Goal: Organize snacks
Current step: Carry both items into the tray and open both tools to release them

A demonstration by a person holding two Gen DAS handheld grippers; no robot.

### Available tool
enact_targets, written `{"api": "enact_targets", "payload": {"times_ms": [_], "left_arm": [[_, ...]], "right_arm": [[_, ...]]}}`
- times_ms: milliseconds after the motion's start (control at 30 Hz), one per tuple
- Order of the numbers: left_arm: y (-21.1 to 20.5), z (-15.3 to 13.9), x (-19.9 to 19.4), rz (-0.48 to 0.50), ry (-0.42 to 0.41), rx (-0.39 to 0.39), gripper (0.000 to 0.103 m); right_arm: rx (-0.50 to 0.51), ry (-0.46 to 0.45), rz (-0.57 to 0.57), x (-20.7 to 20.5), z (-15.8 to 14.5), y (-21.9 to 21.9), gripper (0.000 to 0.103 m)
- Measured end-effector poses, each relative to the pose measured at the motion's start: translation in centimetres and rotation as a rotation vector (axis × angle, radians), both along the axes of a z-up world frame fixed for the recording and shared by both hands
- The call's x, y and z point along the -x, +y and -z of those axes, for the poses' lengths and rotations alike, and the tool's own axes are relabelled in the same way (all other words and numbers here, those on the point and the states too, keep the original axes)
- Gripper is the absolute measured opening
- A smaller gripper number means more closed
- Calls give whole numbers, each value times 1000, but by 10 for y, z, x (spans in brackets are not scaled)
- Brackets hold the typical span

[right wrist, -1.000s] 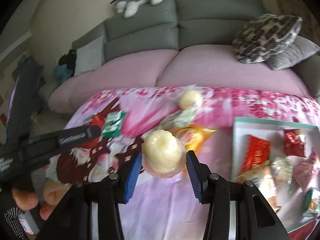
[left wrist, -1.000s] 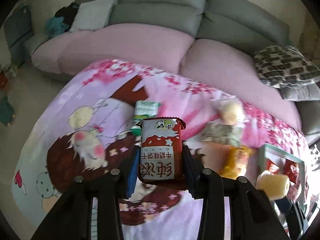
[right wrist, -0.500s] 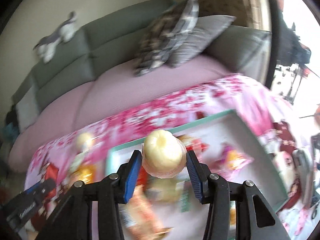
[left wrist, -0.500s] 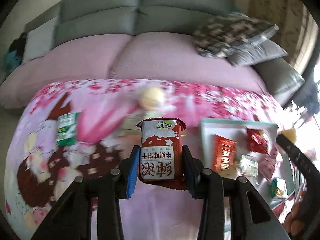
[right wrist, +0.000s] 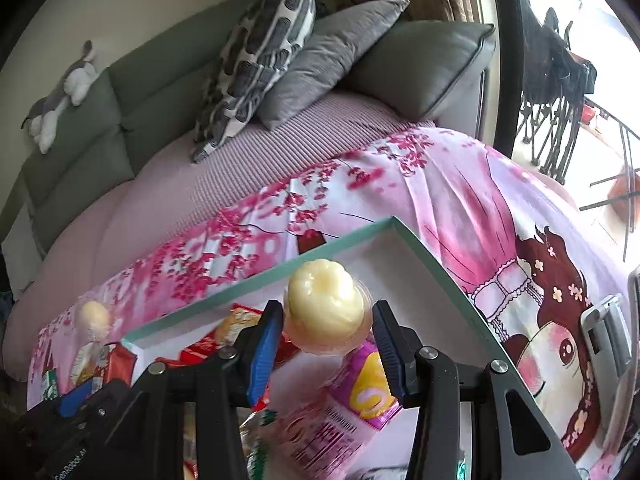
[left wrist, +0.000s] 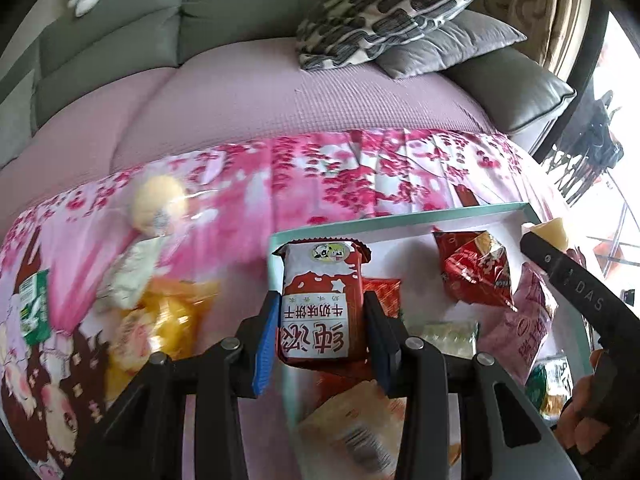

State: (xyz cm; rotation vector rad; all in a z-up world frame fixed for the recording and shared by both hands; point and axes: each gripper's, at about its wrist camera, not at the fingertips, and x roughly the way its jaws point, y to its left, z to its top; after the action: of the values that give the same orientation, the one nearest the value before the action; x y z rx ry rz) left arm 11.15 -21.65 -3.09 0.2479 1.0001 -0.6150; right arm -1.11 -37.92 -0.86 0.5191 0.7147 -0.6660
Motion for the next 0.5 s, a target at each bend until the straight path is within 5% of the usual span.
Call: {"api": "enact_targets", "payload": {"times_ms": [233,400,500], "left_arm": [[-19,13,2,29,-6,-34,48],[-9,-4,6,14,-7,-26,50],[0,-22,12,-1,-47,-41,65]], "right_arm": [[-15,23,19,-1,9,-3,50],[-43,29,35,4,4,-4,50],[-68,42,30,10,1,2,51]]}}
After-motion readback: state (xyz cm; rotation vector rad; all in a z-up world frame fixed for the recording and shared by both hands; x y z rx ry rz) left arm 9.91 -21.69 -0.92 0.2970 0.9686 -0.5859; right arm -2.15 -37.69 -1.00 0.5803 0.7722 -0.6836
